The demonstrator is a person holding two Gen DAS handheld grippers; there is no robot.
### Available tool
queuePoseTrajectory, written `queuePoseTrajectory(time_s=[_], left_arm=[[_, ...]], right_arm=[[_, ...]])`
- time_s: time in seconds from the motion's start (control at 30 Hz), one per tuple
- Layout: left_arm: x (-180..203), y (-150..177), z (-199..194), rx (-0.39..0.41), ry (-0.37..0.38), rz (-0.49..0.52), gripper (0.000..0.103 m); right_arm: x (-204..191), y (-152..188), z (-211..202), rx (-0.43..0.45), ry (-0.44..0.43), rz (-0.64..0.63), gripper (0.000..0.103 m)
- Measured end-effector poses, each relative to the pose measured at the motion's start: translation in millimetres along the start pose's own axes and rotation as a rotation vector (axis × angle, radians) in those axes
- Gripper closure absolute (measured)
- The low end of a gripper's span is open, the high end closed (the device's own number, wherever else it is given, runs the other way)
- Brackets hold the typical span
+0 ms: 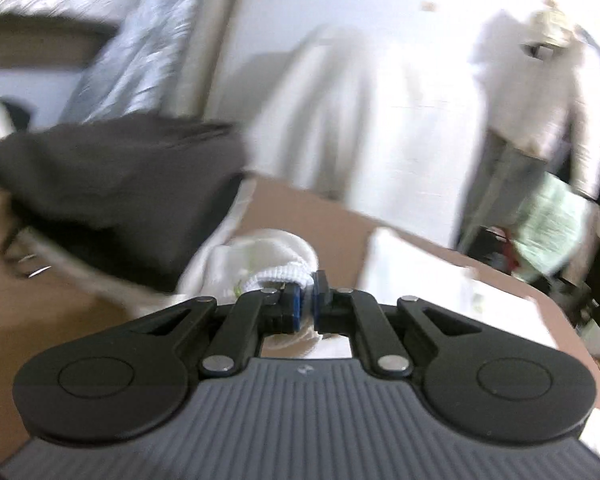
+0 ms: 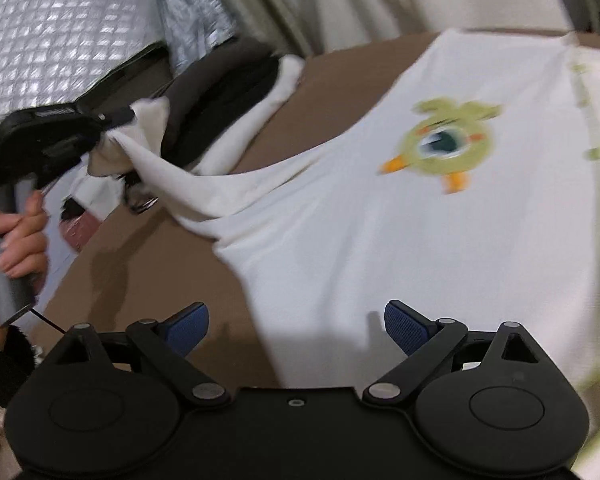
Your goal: Fold clothes
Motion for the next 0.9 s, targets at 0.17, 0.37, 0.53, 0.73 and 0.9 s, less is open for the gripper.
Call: queuePoseTrajectory(time_s=[0.17, 0.37, 0.53, 0.73, 0.9], left_arm=[[116.8, 7.0, -2.7, -0.066, 0.274, 0.096, 0.098], [217.3, 55.7, 17.5, -0.332, 0.558, 0.166, 0.070], [213.1, 74.1, 13.3, -0.367, 0.655, 0.244, 0.023], [104.4, 77.5, 57.6, -0.370, 0.098, 0.433, 0.011], [26.3, 89.5, 81.8, -0.467, -0.125, 0.438, 0.012]], right_arm=[[41.4, 19.7, -34.1, 0.029, 0.094, 0.125, 0.006], [69.9, 30.0, -63.0, 0.106, 0.100, 0.239, 0.006], [84.6, 37.7, -73.5, 0.136, 0.102, 0.305, 0.007], [87.3, 47.0, -83.9, 0.136, 0.137, 0.319, 0.009], [103.9, 34.1, -96.1, 0.170, 0.247, 0.303, 0.009]])
Point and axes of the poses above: each gripper's, at about its wrist camera, not at the fingertips, and z roughly the way its jaws point, x to its right, y to its underside, the point moved 5 cm from there along z, roughly the way its jaws point, and after that the axes turned 3 degrees about -y, right-handed, at the moved point
